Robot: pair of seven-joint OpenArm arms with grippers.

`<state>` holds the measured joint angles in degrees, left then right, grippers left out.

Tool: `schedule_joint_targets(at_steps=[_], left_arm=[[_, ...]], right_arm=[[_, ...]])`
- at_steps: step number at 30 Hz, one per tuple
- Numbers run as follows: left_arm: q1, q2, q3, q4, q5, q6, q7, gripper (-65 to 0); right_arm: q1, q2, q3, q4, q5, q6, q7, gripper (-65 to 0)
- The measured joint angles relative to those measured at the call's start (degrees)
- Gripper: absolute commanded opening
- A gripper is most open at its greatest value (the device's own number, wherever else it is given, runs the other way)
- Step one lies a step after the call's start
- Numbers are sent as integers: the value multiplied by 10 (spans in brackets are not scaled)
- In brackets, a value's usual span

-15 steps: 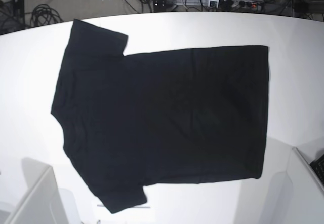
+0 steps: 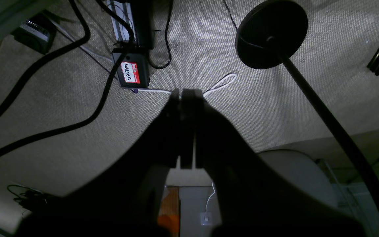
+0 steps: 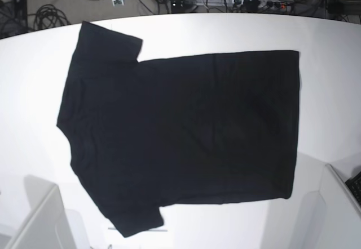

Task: Fold the T-shirt properly
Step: 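Move both grippers down toward the shirt's shoulder corners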

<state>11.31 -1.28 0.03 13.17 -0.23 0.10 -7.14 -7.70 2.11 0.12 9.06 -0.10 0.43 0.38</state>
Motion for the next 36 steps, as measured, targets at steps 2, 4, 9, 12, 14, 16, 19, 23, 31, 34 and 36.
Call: schedule_joint_targets(at_steps=[2, 4, 9, 12, 14, 16, 19, 23, 31, 34, 36], left_arm=[[2, 0, 0, 0, 0, 0, 0, -650], [3, 0, 0, 0, 0, 0, 1, -650], [13, 0, 5, 7, 2, 0, -9, -650], [31, -2, 5, 7, 2, 0, -7, -650], [50, -9, 6, 25, 3, 0, 0, -650], [85, -21, 6, 77, 4, -1, 1, -650], [142, -39, 6, 177, 4, 1, 1, -650], [206, -57, 0, 283, 0, -2, -4, -650], [316, -84, -4, 472, -2, 1, 3, -650], [361, -72, -44, 547, 0, -6, 5, -650], [392, -75, -78, 599, -1, -3, 7, -650]], right_arm=[[0, 4, 0, 0, 0, 0, 0, -650], [0, 7, 0, 0, 0, 0, 0, -650], [-9, 7, 0, 28, -1, 0, 2, -650], [-44, 11, 2, 79, 1, 0, -2, -650], [-78, 17, 3, 120, 0, 0, 0, -650], [-111, 23, 4, 153, 0, 0, -9, -650], [-154, 19, 7, 210, 1, -4, -30, -650], [-199, 9, 71, 310, 2, 0, -59, -650], [-322, -5, 157, 529, 0, -3, -113, -650], [-340, -19, 185, 603, 4, 0, -139, -650], [-348, -26, 207, 649, 2, 0, -139, -650]])
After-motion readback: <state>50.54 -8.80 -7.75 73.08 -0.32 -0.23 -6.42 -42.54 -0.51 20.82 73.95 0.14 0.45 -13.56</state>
